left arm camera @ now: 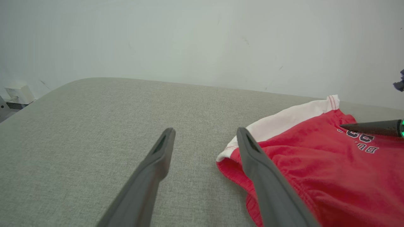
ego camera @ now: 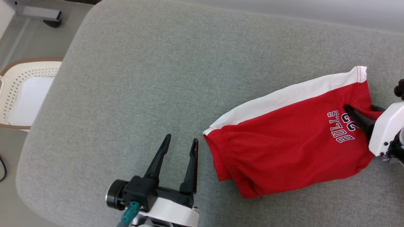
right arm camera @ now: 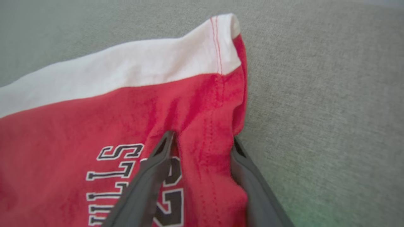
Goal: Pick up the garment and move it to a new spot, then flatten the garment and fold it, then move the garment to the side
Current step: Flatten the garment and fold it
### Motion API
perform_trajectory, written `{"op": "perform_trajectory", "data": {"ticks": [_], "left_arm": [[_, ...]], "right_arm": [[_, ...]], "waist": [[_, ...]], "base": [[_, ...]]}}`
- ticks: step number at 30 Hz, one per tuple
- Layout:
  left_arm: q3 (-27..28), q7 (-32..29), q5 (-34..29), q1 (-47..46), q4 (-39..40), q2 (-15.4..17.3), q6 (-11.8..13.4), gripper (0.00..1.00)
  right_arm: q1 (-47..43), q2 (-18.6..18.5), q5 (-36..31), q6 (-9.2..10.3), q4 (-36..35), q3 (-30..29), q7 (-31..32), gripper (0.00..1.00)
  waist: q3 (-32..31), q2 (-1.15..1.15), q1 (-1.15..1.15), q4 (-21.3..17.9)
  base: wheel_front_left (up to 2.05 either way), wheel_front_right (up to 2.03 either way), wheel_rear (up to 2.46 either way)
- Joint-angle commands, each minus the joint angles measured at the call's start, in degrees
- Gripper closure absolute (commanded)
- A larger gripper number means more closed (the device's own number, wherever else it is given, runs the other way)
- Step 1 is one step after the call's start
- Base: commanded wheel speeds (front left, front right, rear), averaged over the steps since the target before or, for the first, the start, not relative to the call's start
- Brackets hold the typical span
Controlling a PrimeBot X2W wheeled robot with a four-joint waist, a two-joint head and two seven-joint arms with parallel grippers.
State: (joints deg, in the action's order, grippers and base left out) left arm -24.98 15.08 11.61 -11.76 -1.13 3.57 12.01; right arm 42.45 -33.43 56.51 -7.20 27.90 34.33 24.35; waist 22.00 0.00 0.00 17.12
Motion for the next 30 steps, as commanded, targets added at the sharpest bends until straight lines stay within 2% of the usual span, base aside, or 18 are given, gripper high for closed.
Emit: {"op": "perform_trajectory", "data": {"ticks": [1, 5, 13, 21, 30], "left_arm": [[0.44, 0.07, -0.46, 0.54, -0.48, -0.13, -0.3, 0.0], [1.45, 0.07, -1.15, 1.56, -1.67, -0.24, -0.95, 0.0], [4.31, 0.08, -2.66, 4.76, -3.64, 0.04, -2.35, 0.0], [6.55, 0.08, -2.67, 7.98, -4.47, 0.08, -3.59, 0.0], [5.71, 0.08, -3.71, 8.4, -4.92, -0.32, -4.29, 0.0]], "right_arm": [[-2.38, 2.76, 0.04, -0.48, 1.82, 2.42, -0.49, 1.0], [-2.04, 2.89, -0.24, -0.34, 4.17, 1.08, -6.26, 1.0], [-5.9, 2.89, 4.91, -0.27, 4.64, -1.94, -14.17, 1.0], [-10.93, 0.14, 8.01, -0.27, 3.76, -4.61, -17.76, 1.0], [-9.66, -1.21, 5.29, -0.27, 3.24, -6.49, -18.45, 1.0]], "waist": [[-0.41, 0.0, 0.0, -0.26], [-2.05, 0.0, 0.0, -1.57], [-7.12, 0.0, 0.0, -6.64], [-10.09, 0.0, 0.0, -11.67], [-10.46, 0.0, 0.0, -12.19]], "base": [[0.0, 0.0, 0.0], [0.0, 0.0, 0.0], [0.0, 0.0, 0.0], [0.0, 0.0, 0.0], [0.0, 0.0, 0.0]]}}
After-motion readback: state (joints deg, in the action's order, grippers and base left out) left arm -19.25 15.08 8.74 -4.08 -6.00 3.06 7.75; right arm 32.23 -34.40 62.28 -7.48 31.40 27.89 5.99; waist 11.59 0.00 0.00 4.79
